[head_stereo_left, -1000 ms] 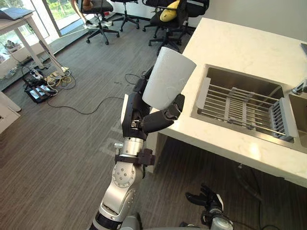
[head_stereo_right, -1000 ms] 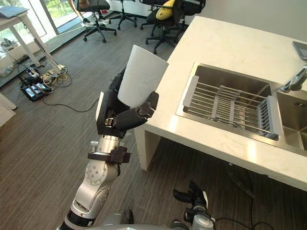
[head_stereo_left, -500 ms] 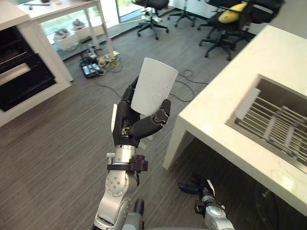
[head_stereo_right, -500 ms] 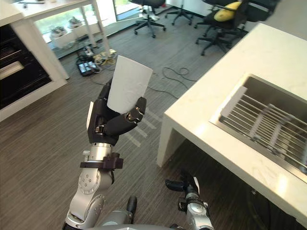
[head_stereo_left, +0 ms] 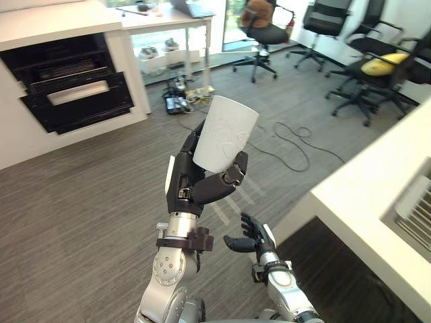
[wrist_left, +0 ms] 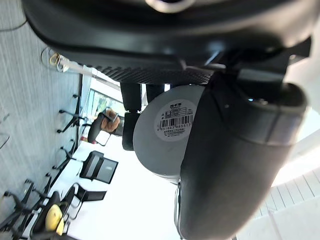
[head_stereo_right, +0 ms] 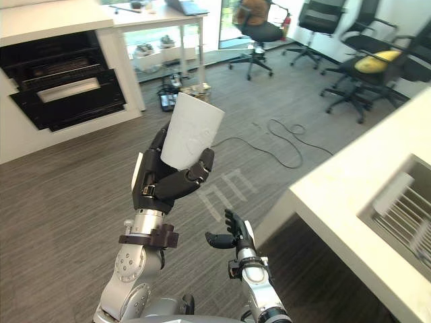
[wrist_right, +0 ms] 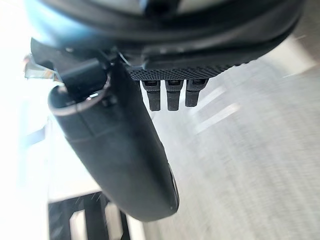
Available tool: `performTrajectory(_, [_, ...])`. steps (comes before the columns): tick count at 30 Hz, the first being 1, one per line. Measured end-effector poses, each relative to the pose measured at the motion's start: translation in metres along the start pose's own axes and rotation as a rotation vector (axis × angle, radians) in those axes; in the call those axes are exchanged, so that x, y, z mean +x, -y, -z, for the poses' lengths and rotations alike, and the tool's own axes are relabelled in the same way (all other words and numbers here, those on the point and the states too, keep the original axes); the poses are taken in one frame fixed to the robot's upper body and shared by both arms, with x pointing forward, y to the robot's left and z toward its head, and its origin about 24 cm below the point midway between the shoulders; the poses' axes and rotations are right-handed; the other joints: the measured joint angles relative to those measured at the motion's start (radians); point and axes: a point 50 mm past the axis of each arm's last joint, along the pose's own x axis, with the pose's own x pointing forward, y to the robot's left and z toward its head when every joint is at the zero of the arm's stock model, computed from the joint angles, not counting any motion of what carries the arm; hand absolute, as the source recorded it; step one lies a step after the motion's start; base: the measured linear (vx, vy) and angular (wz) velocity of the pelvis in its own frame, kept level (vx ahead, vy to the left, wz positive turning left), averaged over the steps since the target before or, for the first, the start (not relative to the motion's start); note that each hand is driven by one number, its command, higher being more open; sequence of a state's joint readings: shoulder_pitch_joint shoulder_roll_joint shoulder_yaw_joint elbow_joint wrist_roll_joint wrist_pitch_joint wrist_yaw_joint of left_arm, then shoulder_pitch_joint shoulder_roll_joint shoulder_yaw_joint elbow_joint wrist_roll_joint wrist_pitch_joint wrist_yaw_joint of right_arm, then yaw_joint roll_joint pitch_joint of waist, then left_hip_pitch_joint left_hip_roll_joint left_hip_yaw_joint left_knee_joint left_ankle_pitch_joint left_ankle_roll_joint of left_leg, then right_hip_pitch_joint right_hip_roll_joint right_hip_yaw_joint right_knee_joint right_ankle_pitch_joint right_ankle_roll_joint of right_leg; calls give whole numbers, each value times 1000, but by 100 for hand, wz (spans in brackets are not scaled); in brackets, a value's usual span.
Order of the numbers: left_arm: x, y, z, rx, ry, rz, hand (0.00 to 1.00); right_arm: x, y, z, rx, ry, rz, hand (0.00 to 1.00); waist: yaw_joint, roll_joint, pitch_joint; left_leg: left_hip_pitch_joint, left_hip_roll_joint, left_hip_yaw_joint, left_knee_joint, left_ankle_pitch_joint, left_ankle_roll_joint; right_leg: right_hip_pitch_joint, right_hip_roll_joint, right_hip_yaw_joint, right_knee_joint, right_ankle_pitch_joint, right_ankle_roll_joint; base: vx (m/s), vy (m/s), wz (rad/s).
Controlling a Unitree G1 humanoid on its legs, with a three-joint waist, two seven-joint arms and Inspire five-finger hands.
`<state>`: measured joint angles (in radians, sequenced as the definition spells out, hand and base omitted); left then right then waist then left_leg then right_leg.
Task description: Walk over to the sink, pick up the cup, carry it to the dishwasher, place the cup inside the dishwasher, then close the dishwasher door
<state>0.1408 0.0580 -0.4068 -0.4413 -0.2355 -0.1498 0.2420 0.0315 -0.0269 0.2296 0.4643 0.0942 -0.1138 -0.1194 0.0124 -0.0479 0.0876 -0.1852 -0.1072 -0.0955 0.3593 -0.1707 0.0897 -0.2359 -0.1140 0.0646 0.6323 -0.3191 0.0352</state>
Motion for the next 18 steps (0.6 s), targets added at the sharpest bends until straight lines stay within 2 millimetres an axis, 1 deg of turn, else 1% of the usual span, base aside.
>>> performTrajectory(1, [0,2,0,-4,-1,6,30,-3,0,-6,10,34,-1,90,-1,0,0,21,-18,-45,1,-4,-10,-11,24,58,-30,0,1,218,-132,108])
performTrajectory(2, [0,2,1,-6,-3,9,30,-5,0,-9,15,48,-1,90,-1,-1,-1,32,-26,-68,0,-8,-17,-11,24,63,-50,1,2,282,-198,122])
performTrajectory(3, [-1,4,0,-10,-1,20,30,-9,-1,-14,26,77,-5,90,6,-8,-7,39,-38,-94,15,-22,-41,-5,8,39,-122,29,1,332,-255,121])
performTrajectory(4, [-1,6,0,-17,1,25,30,-12,-3,-18,32,103,-14,90,6,-5,-14,28,-36,-103,45,-44,-74,16,1,3,-161,67,43,260,-212,119])
performTrajectory(5, [-1,8,1,-23,-3,31,30,-12,-3,-18,29,106,-15,90,7,4,-20,20,-24,-104,52,-51,-96,29,5,-27,-176,68,39,229,-190,117])
performTrajectory(6, [-3,13,2,-37,-8,55,30,-14,0,-18,21,108,-11,90,15,23,-34,8,12,-96,53,-63,-120,60,20,-84,-218,76,25,194,-181,106])
performTrajectory(7, [-3,17,2,-46,-11,80,30,-14,3,-18,16,109,-2,90,22,28,-37,3,43,-68,44,-65,-127,89,28,-132,-241,78,22,175,-182,104])
performTrajectory(8, [-4,19,3,-50,-14,92,30,-15,4,-17,15,108,4,90,22,29,-37,3,62,-37,40,-62,-131,105,30,-156,-249,78,22,151,-182,104])
performTrajectory(9, [-5,21,3,-55,-19,107,30,-16,6,-16,12,106,13,90,18,29,-37,5,87,32,36,-53,-133,138,31,-200,-262,78,22,149,-161,102])
performTrajectory(10, [-5,22,3,-59,-20,113,30,-16,8,-16,13,106,23,90,18,29,-38,6,104,113,38,-43,-120,167,31,-230,-275,78,21,123,-123,96])
performTrajectory(11, [-5,23,3,-64,-21,116,30,-16,8,-17,14,109,27,90,19,30,-38,6,113,164,39,-41,-115,178,30,-238,-280,78,20,105,-65,74])
performTrajectory(12, [-5,23,3,-73,-21,115,30,-15,10,-19,16,116,36,90,20,30,-39,6,126,239,41,-34,-104,194,30,-242,-293,77,18,100,2,70])
performTrajectory(13, [-6,22,3,-75,-21,116,30,-13,13,-22,20,128,52,90,22,30,-40,2,138,340,49,-23,-85,209,28,-243,-299,78,16,100,2,66])
performTrajectory(14, [-6,22,3,-74,-23,117,30,-12,14,-23,20,131,59,90,24,31,-40,2,142,368,50,-18,-77,205,28,-245,-284,78,16,83,29,59])
performTrajectory(15, [-6,20,3,-76,-25,116,30,-10,15,-25,16,136,60,90,21,34,-38,3,149,386,50,-9,-55,170,33,-251,-231,57,-3,25,10,58])
performTrajectory(16, [-4,20,3,-82,-22,118,30,-7,14,-28,19,147,59,90,8,37,-43,5,151,380,22,-9,-55,174,62,-232,-342,63,-25,31,-4,65])
performTrajectory(17, [-3,20,2,-81,-16,121,30,-6,15,-29,22,155,62,90,0,36,-42,5,146,379,3,-9,-54,175,61,-236,-382,116,-19,11,-34,87])
performTrajectory(18, [-2,21,5,-80,-24,129,30,-6,18,-28,28,149,80,90,-16,45,-47,6,145,370,-25,-6,-44,190,64,-273,-400,131,-21,11,-49,74])
